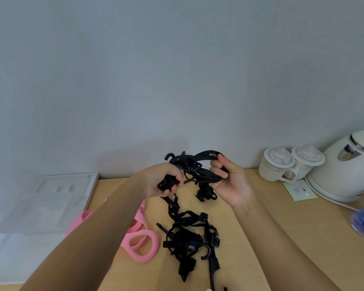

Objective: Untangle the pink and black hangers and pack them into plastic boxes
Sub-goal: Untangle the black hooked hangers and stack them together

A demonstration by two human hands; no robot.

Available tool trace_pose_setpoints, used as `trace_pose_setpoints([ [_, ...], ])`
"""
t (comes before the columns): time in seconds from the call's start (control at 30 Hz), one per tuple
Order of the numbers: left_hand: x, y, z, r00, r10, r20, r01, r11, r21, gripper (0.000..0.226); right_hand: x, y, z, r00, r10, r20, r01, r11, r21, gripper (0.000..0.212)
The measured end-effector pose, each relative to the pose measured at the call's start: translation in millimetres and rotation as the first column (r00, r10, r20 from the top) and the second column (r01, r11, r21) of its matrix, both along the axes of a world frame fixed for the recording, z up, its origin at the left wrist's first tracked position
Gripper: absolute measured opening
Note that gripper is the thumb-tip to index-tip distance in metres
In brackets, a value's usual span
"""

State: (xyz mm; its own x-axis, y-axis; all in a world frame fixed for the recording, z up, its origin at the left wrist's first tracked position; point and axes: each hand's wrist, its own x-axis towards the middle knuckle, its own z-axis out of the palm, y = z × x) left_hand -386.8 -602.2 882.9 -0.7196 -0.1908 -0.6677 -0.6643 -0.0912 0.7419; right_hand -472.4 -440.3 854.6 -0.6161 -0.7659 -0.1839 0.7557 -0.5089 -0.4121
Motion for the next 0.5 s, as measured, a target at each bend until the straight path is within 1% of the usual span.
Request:
trace_pose_setpoints([
  [0.03,0,0,1,1.000,-0.006,-0.010,0.006,1.000,0.013,0.017,-1,0,0,0.998,0.005,0.067,0.001,0.996,-0.094,0.041],
  [0.1,0,-1,4,1.000,-0.006,-0.027,0.006,1.000,0.030,0.018,-4,0,2,0.989,-0.014,0.146,0.044,0.977,-0.207,0.051],
  [0.17,1,-4,5,0.999,0.015,-0.040,-0.014,0.999,0.049,0.020,-3,0,7,0.993,-0.026,0.111,0.046,0.981,-0.186,0.053],
  [0.2,2,-6,5,0.999,0.030,-0.043,-0.028,0.998,0.054,0.021,-2,1,9,0.998,-0.019,0.060,0.026,0.992,-0.120,0.049],
  [0.23,3,-7,5,0.998,0.052,-0.047,-0.049,0.997,0.058,0.022,-1,3,10,1.000,-0.008,-0.009,0.008,1.000,-0.008,0.040],
  [0.27,4,-8,4,0.995,0.083,-0.052,-0.079,0.995,0.065,0.022,0,3,9,0.996,-0.005,-0.086,0.017,0.990,0.137,0.028],
  [0.3,5,-9,4,0.991,0.118,-0.056,-0.113,0.991,0.076,0.021,2,3,9,0.988,-0.003,-0.153,0.044,0.962,0.269,0.024],
  [0.33,5,-9,4,0.987,0.150,-0.060,-0.144,0.986,0.088,0.021,4,2,9,0.980,0.004,-0.198,0.071,0.927,0.368,0.025],
  [0.43,3,-9,2,0.972,0.222,-0.076,-0.215,0.972,0.097,0.017,12,-1,5,0.965,0.013,-0.263,0.139,0.823,0.550,0.027],
  [0.5,1,-8,0,0.965,0.246,-0.085,-0.239,0.967,0.091,0.015,17,-3,2,0.964,0.045,-0.264,0.131,0.780,0.612,0.025],
])
